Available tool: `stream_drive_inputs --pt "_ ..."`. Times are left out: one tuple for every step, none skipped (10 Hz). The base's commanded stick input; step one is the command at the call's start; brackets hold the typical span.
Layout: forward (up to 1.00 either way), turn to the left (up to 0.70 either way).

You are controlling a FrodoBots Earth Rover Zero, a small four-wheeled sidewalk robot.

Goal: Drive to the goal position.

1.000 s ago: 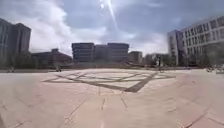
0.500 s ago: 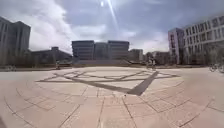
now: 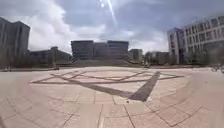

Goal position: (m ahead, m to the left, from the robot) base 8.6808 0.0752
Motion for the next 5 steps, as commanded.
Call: stream_drive_inputs --pt "0.7 0.0" --pt "0.7 0.0" --pt "0.7 0.0" --pt "0.7 0.0" --pt "0.7 0.0"
